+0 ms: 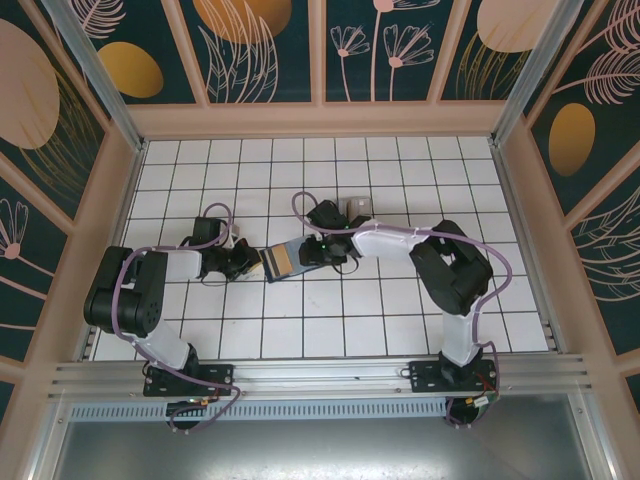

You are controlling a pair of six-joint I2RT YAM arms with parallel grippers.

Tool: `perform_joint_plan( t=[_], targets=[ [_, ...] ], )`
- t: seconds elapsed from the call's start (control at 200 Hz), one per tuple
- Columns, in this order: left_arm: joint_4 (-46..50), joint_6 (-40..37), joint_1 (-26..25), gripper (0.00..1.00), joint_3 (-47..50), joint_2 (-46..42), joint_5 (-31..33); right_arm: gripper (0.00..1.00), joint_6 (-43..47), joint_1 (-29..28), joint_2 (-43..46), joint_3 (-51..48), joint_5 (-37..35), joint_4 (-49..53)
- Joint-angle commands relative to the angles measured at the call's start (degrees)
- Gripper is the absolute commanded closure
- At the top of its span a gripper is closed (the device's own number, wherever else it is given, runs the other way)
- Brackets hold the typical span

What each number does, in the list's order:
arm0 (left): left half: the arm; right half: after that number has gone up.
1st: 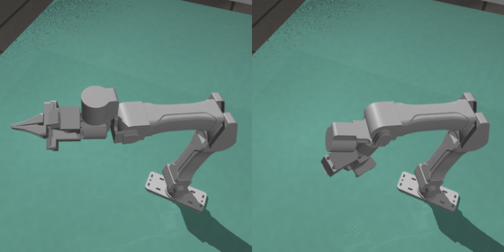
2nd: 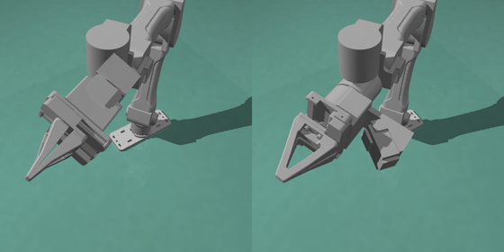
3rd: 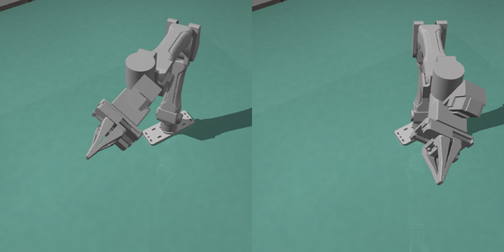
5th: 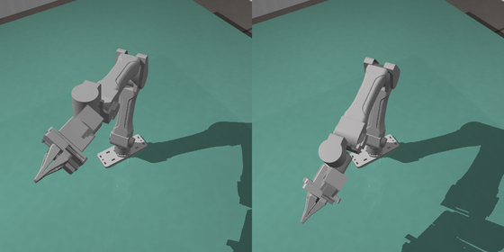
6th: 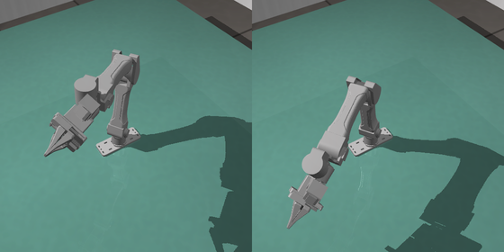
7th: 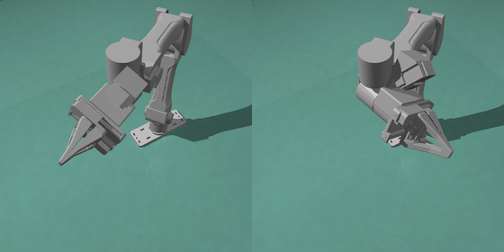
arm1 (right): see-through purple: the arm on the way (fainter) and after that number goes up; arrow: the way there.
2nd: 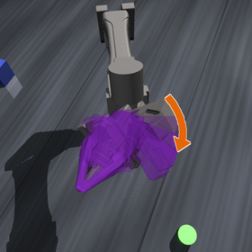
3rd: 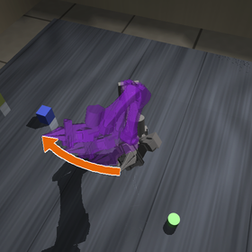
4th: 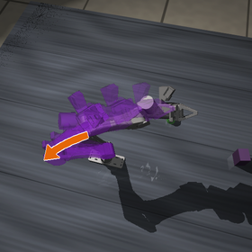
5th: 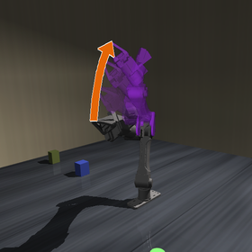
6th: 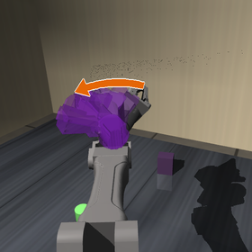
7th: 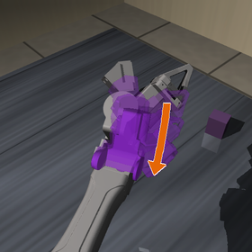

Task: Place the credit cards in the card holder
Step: Flip over the card slot in the card holder.

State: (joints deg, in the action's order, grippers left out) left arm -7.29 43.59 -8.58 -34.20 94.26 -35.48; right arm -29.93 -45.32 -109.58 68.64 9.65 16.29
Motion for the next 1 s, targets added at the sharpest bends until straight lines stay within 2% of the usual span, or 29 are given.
perform_joint_plan(
  t=[0.0,0.335,0.576,0.801,0.906,0.996],
  targets=[
    [0.7,0.5,-0.3,1.00,0.1,1.6,-0.7,0.51,1.6,1.4,1.4,-1.1,1.8,-0.5],
    [0.9,0.3,-0.3,1.00,0.2,1.0,-0.5,0.55,1.4,0.8,0.7,-1.9,7.3,-4.9],
    [1.5,0.0,-0.3,1.00,-0.1,1.2,-0.7,0.58,2.3,0.7,0.6,-0.2,5.9,-2.4],
    [1.6,0.0,-0.3,1.00,-0.1,1.2,-0.6,0.54,3.0,0.5,2.3,0.6,-2.0,2.8],
    [1.9,-0.1,-0.3,1.00,-0.4,1.9,-1.1,0.53,3.5,0.5,3.9,-0.3,-1.8,2.0],
    [1.1,0.3,-0.3,1.00,0.2,1.5,-0.9,0.53,3.7,0.5,4.0,-0.8,1.3,0.0]
  ],
)
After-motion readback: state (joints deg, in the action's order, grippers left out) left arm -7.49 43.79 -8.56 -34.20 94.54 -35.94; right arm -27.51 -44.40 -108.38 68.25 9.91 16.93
